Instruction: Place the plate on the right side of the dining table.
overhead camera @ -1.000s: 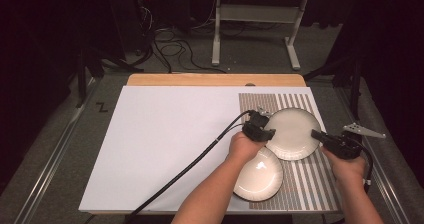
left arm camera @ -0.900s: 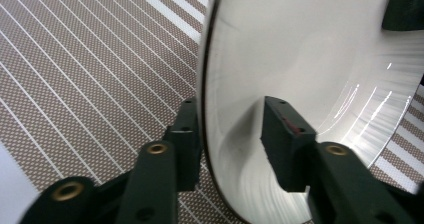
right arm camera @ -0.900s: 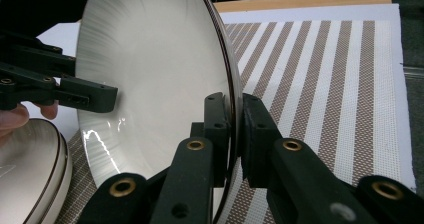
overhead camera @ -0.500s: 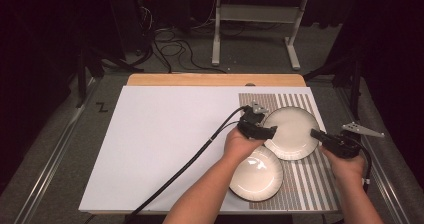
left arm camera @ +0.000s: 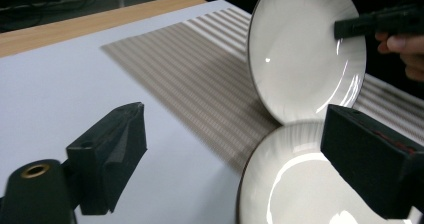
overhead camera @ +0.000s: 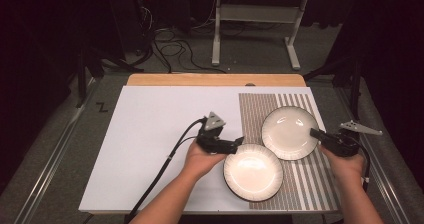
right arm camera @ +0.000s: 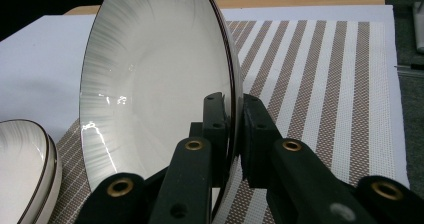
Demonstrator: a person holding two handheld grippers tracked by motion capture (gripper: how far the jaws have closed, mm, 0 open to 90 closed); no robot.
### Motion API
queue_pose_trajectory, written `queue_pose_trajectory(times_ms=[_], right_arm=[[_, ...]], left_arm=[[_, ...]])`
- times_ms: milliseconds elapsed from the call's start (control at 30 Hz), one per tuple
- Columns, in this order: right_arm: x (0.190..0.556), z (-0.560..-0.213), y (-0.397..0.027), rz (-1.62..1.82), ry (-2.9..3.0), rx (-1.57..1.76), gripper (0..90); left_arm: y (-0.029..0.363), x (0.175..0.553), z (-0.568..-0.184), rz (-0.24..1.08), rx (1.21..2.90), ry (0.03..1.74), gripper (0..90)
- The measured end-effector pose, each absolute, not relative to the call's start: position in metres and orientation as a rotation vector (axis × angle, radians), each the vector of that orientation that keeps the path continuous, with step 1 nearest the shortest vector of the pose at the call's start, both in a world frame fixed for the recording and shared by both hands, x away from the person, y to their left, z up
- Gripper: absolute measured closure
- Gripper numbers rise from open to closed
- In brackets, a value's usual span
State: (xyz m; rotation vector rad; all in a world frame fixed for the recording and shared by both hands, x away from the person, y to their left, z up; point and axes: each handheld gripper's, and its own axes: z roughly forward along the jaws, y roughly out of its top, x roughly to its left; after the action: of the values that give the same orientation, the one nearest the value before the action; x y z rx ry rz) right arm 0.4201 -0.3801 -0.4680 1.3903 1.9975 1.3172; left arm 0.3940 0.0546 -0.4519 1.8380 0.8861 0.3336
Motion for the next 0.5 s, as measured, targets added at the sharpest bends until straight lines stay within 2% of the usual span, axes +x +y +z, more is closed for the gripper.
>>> queue_pose_trajectory(times_ms=[333,500], right_arm=[[0.421,-0.468,-0.379,1.296,1.991,1.412,83.9],[0.421,-0.468,-0.378,1.274,1.995,1.421,83.4]], left_arm=[[0.142,0.337,-0.455,0.436,1.81,0.92,0.2],[0.18,0.311,-0.456,0.479,1.769,0.942,0.1]])
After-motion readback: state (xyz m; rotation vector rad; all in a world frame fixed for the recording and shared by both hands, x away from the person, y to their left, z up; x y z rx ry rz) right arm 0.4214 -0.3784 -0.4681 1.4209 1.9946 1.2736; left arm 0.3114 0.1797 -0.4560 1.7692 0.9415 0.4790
